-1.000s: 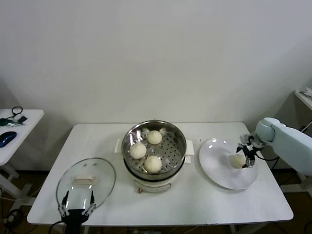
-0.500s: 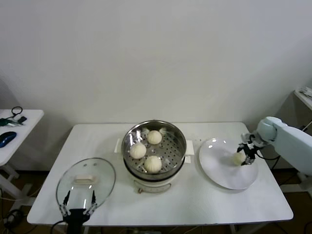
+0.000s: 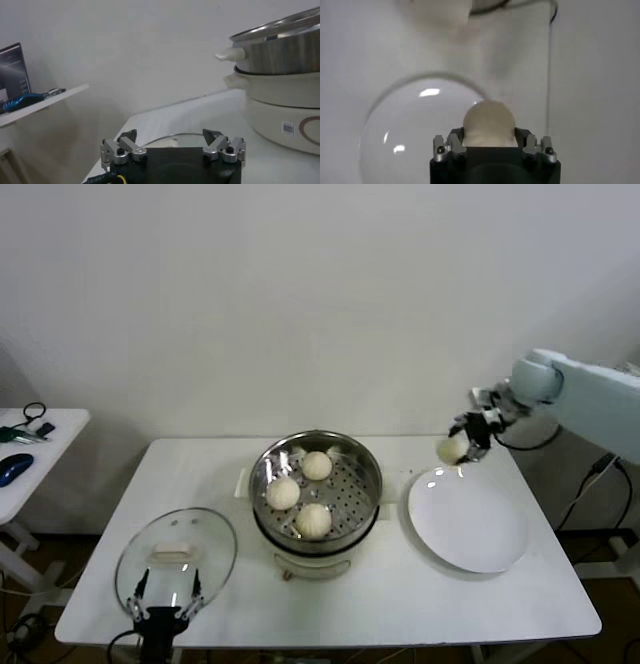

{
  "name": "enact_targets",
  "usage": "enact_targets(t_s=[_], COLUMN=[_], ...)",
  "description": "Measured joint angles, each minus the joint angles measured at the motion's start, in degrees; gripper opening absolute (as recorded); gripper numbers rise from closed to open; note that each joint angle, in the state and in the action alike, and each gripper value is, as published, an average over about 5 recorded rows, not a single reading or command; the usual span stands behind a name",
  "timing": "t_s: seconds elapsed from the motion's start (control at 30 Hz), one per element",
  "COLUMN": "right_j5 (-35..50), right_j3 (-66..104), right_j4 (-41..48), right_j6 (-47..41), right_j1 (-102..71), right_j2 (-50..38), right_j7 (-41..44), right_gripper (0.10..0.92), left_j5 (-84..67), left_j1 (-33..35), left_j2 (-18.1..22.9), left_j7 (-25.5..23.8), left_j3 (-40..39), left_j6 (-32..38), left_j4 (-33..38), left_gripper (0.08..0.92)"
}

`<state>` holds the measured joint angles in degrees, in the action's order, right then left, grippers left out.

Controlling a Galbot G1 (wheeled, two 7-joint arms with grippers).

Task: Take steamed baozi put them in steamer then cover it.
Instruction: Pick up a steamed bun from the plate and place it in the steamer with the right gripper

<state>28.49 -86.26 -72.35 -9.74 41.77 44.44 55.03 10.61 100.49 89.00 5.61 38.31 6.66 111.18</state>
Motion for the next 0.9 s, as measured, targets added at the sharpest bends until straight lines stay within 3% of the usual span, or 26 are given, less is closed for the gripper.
enact_targets(t_s=[0.37, 0.9], right_j5=[10.24, 8.76], right_j3=[-4.82, -5.26], right_j4=[-11.84, -11.58], right_j6=[-7.55, -11.14], right_j1=[6.73, -0.47], right_j2=[8.30, 15.63], right_j7=[-7.48, -11.73], right_gripper=[0.670, 0.671], left_j5=[-0.08, -0.17], left_j1=[0.36, 0.45], left_j2=[-0.36, -0.32], left_j7=[-0.06, -0.10], left_j3=[0.38, 1.02], left_j6=[0.04, -0.17], left_j4=[0.23, 0.39], left_gripper=[0.823, 0.823])
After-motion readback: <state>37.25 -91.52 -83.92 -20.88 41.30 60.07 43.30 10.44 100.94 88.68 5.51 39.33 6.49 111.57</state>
